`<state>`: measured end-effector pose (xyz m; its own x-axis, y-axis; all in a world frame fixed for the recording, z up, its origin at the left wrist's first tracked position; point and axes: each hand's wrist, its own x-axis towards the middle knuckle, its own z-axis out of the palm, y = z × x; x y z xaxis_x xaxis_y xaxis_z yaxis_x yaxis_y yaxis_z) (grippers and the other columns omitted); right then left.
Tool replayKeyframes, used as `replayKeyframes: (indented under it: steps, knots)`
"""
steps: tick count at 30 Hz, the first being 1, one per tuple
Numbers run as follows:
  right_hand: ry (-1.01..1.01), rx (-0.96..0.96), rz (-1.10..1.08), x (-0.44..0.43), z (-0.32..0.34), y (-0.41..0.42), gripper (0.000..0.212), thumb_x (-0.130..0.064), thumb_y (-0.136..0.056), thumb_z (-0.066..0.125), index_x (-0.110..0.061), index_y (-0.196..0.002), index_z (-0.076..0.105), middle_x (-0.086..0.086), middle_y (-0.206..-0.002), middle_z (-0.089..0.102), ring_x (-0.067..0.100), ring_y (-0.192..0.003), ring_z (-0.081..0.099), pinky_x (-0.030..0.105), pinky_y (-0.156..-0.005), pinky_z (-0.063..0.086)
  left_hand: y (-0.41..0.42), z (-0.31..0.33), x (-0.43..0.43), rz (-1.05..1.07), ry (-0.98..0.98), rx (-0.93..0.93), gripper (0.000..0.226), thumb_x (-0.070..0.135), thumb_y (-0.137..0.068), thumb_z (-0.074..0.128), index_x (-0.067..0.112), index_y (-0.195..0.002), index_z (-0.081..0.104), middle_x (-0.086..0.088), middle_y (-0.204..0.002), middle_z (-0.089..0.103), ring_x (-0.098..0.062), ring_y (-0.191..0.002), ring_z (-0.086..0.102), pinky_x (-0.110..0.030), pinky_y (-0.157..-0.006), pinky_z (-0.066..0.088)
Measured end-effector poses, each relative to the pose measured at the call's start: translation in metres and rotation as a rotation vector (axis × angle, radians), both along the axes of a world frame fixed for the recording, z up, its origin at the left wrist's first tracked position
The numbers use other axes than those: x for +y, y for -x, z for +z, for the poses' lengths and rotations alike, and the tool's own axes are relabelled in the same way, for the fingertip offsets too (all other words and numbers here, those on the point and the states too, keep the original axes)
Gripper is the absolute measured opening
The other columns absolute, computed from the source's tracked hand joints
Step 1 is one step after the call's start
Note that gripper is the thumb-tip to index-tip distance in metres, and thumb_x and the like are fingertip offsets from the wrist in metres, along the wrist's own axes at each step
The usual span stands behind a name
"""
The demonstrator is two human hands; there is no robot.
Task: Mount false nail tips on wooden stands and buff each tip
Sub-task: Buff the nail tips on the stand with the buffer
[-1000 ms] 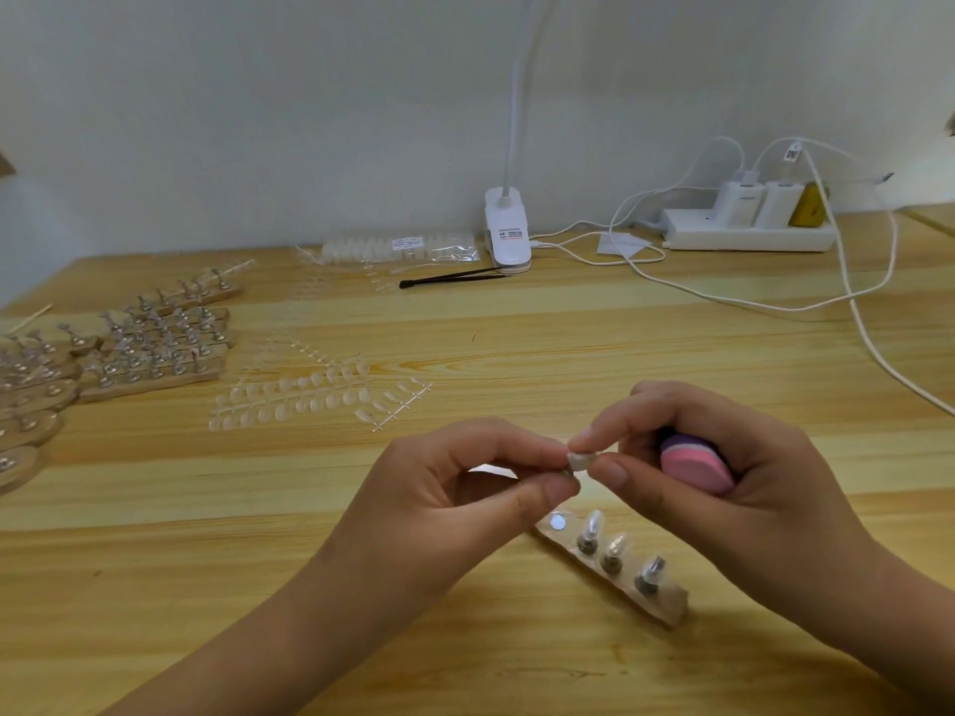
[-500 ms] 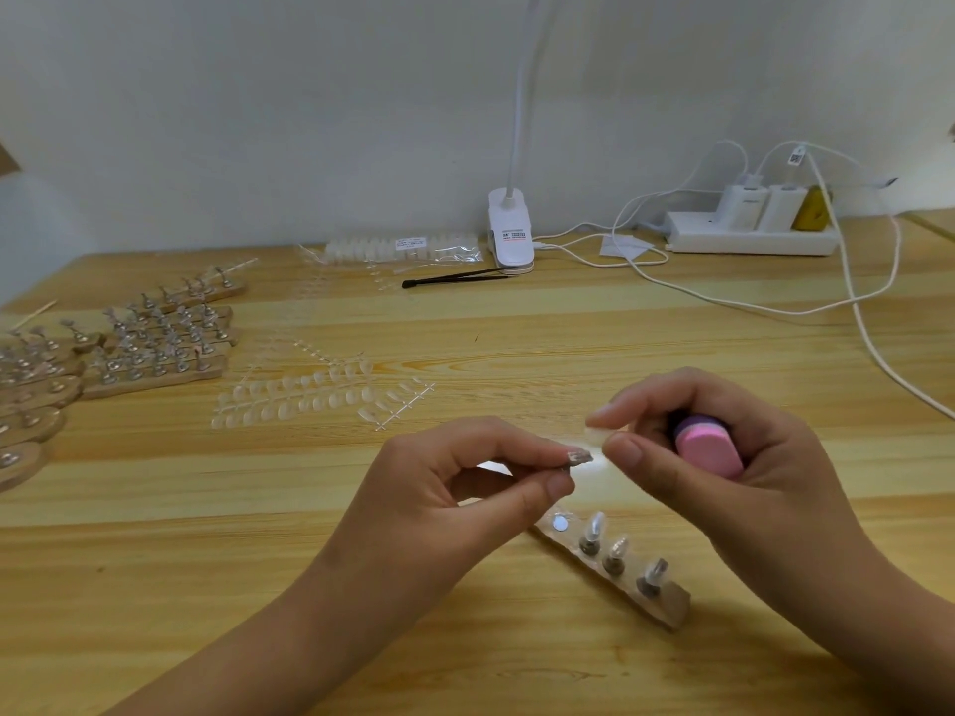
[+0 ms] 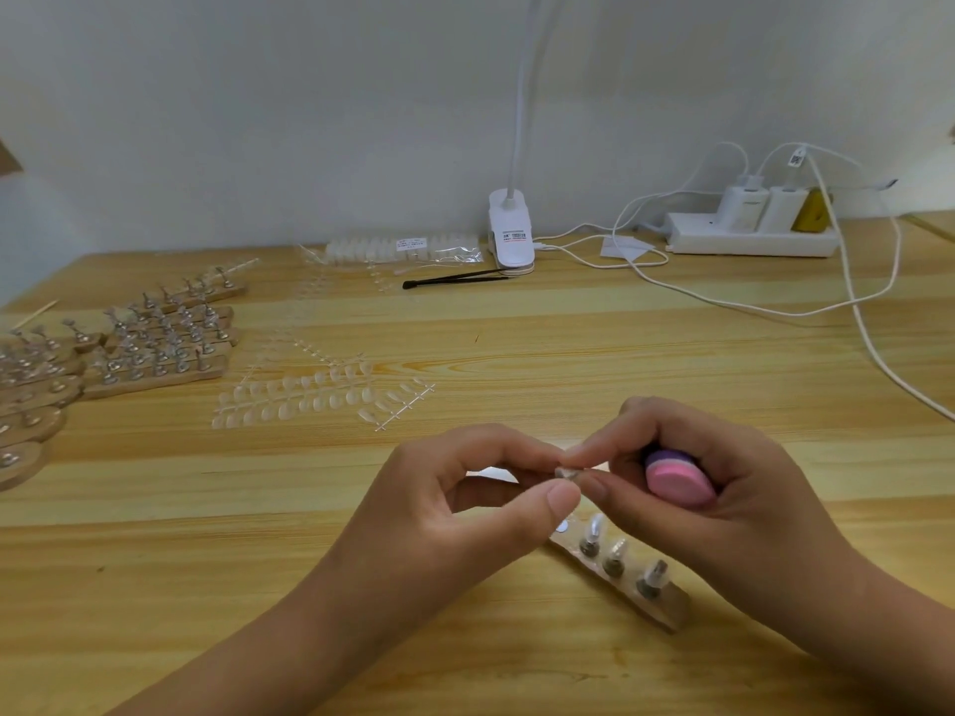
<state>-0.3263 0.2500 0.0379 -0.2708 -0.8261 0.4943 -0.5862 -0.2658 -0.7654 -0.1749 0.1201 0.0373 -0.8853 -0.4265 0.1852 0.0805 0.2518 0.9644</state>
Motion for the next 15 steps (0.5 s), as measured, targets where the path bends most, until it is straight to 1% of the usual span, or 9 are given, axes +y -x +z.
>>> replayKeyframes:
  steps: [2, 4, 5, 7, 9, 10, 12, 14, 15]
  knots:
    - [0.0, 0.064, -0.008, 0.0, 0.0, -0.002, 0.011, -0.036, -0.084, 0.066, -0.031, -0.094, 0.068, -0.016, -0.066, 0.052, 0.004, -0.057, 0.054, 0.011, -0.057, 0.043, 0.001, 0.0, 0.0, 0.008, -0.006, -0.019, 0.021, 0.046, -0.078, 0.068, 0.032, -0.092, 0.076, 0.007, -0.095, 0.075, -0.013, -0.09, 0.072, -0.023, -0.08, 0.056]
    - [0.013, 0.037, 0.005, 0.002, -0.001, -0.001, 0.017, -0.032, -0.083, 0.067, -0.03, -0.099, 0.063, -0.016, -0.068, 0.052, 0.002, -0.054, 0.053, 0.012, -0.054, 0.043, 0.001, 0.0, 0.0, 0.028, -0.016, -0.016, 0.021, 0.047, -0.078, 0.069, 0.033, -0.092, 0.076, 0.006, -0.094, 0.075, -0.014, -0.088, 0.072, -0.029, -0.083, 0.058]
    - [0.011, -0.035, 0.022, 0.003, 0.0, -0.001, 0.019, -0.028, -0.081, 0.065, -0.03, -0.099, 0.06, -0.012, -0.068, 0.053, 0.002, -0.052, 0.051, 0.014, -0.051, 0.042, 0.002, 0.0, 0.0, 0.031, -0.028, -0.009, 0.021, 0.046, -0.078, 0.07, 0.033, -0.093, 0.076, 0.005, -0.094, 0.075, -0.014, -0.087, 0.072, -0.03, -0.083, 0.058]
    - [-0.004, -0.297, 0.059, 0.003, 0.004, 0.001, 0.017, -0.021, -0.074, 0.059, -0.03, -0.088, 0.056, -0.005, -0.064, 0.052, 0.009, -0.051, 0.041, 0.021, -0.048, 0.037, 0.002, 0.001, -0.001, 0.031, -0.068, -0.007, 0.024, 0.046, -0.076, 0.072, 0.035, -0.097, 0.075, 0.004, -0.095, 0.074, -0.015, -0.087, 0.072, -0.026, -0.083, 0.057]
    - [-0.032, -0.567, 0.044, -0.001, 0.01, 0.002, 0.017, -0.017, -0.06, 0.05, -0.023, -0.075, 0.052, -0.002, -0.058, 0.05, 0.009, -0.051, 0.038, 0.018, -0.05, 0.036, 0.002, 0.002, -0.002, 0.025, -0.131, -0.019, 0.032, 0.046, -0.073, 0.073, 0.037, -0.103, 0.073, 0.002, -0.097, 0.075, -0.016, -0.09, 0.072, -0.025, -0.086, 0.056]
    - [-0.043, -0.62, 0.023, -0.002, 0.012, 0.002, 0.017, -0.015, -0.057, 0.044, -0.021, -0.073, 0.05, -0.002, -0.057, 0.05, 0.008, -0.052, 0.04, 0.016, -0.051, 0.037, 0.002, 0.002, -0.003, 0.018, -0.155, -0.022, 0.034, 0.046, -0.072, 0.074, 0.037, -0.104, 0.073, 0.002, -0.098, 0.075, -0.015, -0.092, 0.071, -0.023, -0.086, 0.055]
    - [-0.069, -0.627, 0.004, -0.001, 0.013, 0.003, 0.022, -0.011, -0.058, 0.041, -0.021, -0.073, 0.054, -0.001, -0.06, 0.053, 0.007, -0.055, 0.046, 0.018, -0.057, 0.04, 0.003, 0.003, -0.003, 0.012, -0.18, -0.022, 0.032, 0.044, -0.07, 0.074, 0.036, -0.101, 0.075, 0.003, -0.098, 0.076, -0.011, -0.095, 0.071, -0.02, -0.083, 0.054]
    - [-0.07, -0.536, 0.057, 0.001, 0.012, 0.003, 0.014, -0.02, -0.071, 0.054, -0.027, -0.081, 0.061, 0.0, -0.071, 0.058, 0.008, -0.067, 0.054, 0.019, -0.067, 0.046, 0.004, 0.003, -0.003, 0.015, -0.196, -0.017, 0.03, 0.042, -0.069, 0.075, 0.033, -0.098, 0.076, 0.003, -0.098, 0.076, -0.011, -0.095, 0.071, -0.018, -0.08, 0.054]
    - [-0.059, -0.49, 0.101, 0.001, 0.012, 0.002, 0.012, -0.026, -0.076, 0.06, -0.027, -0.088, 0.062, 0.001, -0.077, 0.061, 0.009, -0.072, 0.059, 0.017, -0.071, 0.049, 0.004, 0.003, -0.002, 0.016, -0.201, -0.013, 0.029, 0.041, -0.069, 0.076, 0.031, -0.097, 0.077, 0.003, -0.098, 0.076, -0.012, -0.095, 0.071, -0.018, -0.079, 0.054]
